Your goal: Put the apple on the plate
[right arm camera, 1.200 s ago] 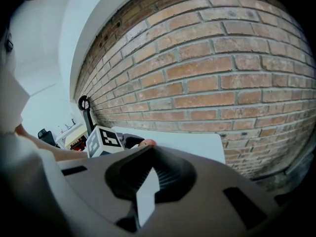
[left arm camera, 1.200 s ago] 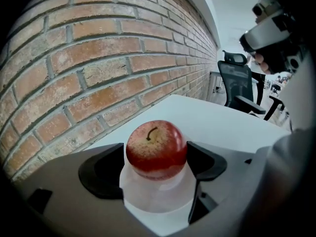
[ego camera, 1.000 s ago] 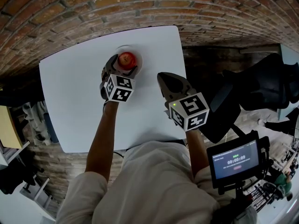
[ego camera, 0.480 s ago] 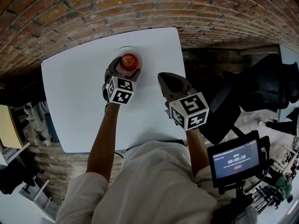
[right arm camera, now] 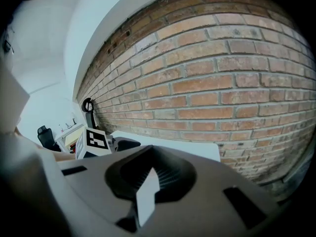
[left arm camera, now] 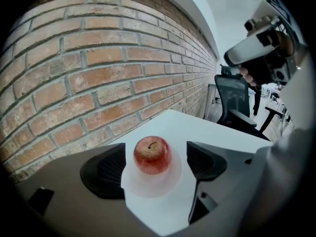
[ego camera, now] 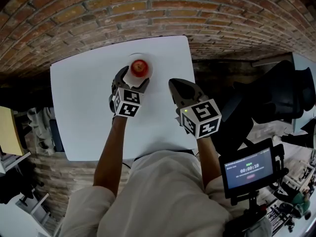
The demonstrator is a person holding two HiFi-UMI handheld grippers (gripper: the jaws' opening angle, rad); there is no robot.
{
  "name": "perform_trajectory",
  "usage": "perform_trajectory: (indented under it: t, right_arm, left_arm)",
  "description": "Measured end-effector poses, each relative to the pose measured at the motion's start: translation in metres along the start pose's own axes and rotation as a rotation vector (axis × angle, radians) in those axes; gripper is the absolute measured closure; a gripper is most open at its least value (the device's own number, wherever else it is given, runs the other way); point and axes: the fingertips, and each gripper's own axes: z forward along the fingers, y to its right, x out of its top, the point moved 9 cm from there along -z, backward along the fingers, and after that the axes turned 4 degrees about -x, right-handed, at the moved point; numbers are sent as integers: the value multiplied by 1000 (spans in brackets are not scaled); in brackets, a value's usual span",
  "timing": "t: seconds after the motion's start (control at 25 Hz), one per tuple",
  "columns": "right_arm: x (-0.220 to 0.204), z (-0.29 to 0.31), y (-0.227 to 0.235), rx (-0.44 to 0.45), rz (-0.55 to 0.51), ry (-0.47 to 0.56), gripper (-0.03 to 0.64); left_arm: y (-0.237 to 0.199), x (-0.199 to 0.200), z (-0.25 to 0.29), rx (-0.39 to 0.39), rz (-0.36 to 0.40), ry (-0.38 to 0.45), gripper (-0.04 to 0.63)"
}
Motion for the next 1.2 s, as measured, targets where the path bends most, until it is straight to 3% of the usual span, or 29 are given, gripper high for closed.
perform_trajectory:
  t: [0.44, 0.8, 1.2]
  right_arm:
    - [18, -28, -20, 3, -41, 76, 614]
    - [30, -56, -40, -4, -73, 141, 614]
    - [45, -86, -59, -20, -119, 220, 614]
  left_arm:
    - [6, 28, -57, -18, -64, 120, 212]
    - [22, 51, -121, -5, -68, 260, 330]
    - [37, 72, -190, 42, -47, 425, 402]
